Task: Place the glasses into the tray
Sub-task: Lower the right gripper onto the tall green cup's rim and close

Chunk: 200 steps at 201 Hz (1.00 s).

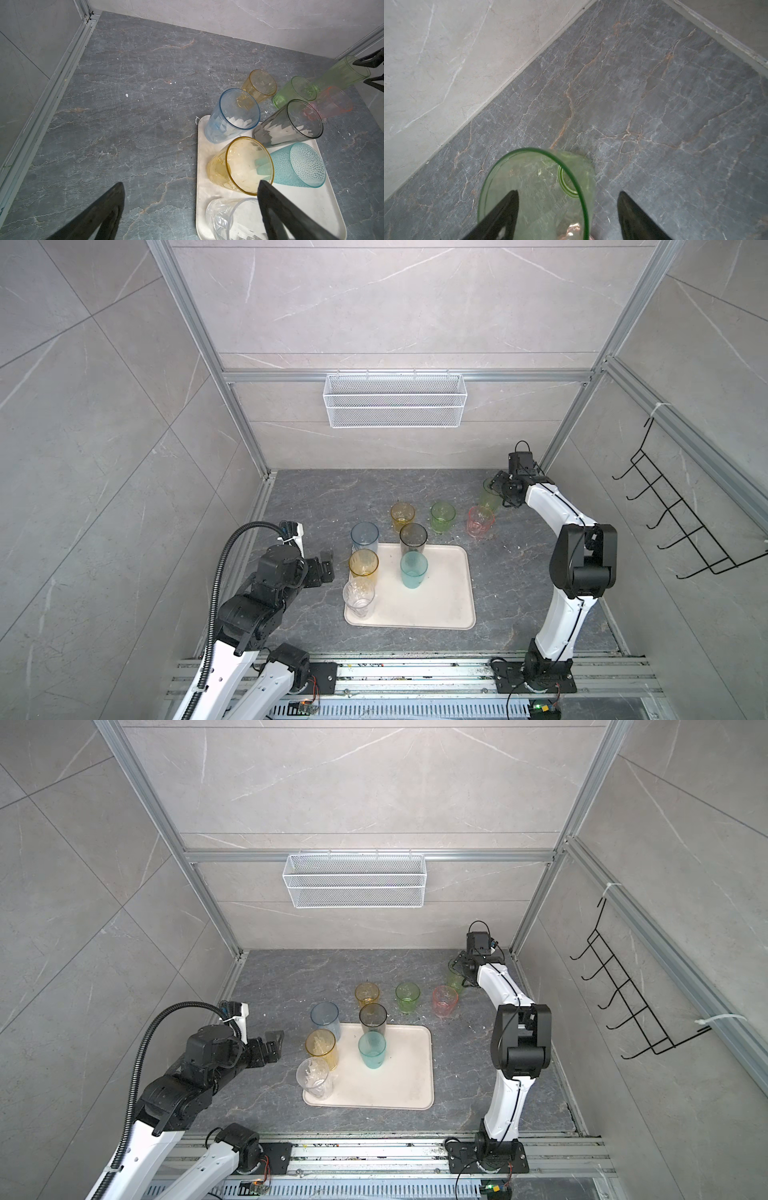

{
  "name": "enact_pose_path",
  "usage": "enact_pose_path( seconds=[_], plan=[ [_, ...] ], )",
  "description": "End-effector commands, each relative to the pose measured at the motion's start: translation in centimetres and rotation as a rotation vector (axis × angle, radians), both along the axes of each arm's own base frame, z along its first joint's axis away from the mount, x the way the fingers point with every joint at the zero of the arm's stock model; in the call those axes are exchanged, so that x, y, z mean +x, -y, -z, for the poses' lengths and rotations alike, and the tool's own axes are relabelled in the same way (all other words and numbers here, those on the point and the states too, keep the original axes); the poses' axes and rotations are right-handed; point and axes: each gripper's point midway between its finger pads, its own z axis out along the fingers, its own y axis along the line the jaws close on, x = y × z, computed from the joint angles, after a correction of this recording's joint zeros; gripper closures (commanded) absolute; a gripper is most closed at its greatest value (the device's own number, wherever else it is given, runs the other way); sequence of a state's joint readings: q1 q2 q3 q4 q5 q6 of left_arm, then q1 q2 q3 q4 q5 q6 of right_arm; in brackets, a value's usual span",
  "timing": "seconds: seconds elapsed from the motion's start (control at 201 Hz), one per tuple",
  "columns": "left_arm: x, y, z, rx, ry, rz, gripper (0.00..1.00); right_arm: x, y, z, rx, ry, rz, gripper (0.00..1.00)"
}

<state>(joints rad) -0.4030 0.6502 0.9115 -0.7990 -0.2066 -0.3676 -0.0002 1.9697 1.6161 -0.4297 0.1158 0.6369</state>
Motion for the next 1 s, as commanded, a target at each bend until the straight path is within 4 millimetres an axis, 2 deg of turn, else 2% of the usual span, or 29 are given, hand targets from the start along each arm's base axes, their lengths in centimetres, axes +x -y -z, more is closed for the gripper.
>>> enact_pose_path(
  seconds=[0.0, 0.209, 0.667, 0.991],
  plan=[
    [0.4, -0.1, -0.6, -0.013, 0.021, -0.015, 0.00, 0.3, 0.0, 0.4, 0.011, -0.020, 0.003, 0.25],
    [0.5, 0.0, -0.5, -0.010, 0.020, -0.013, 0.00, 0.3, 0.0, 0.9, 0.011, -0.043, -0.002, 0.29],
    [0.4, -0.1, -0.6, -0.015, 0.024, -0.013, 0.00, 0.1, -0.3, 1.6, 0.014, -0.061, -0.021, 0.49],
    [0.3, 0.0, -0.6, -0.017, 0.024, -0.011, 0.00, -0.3, -0.1, 1.2, 0.000, -0.056, -0.023, 0.55]
  ],
)
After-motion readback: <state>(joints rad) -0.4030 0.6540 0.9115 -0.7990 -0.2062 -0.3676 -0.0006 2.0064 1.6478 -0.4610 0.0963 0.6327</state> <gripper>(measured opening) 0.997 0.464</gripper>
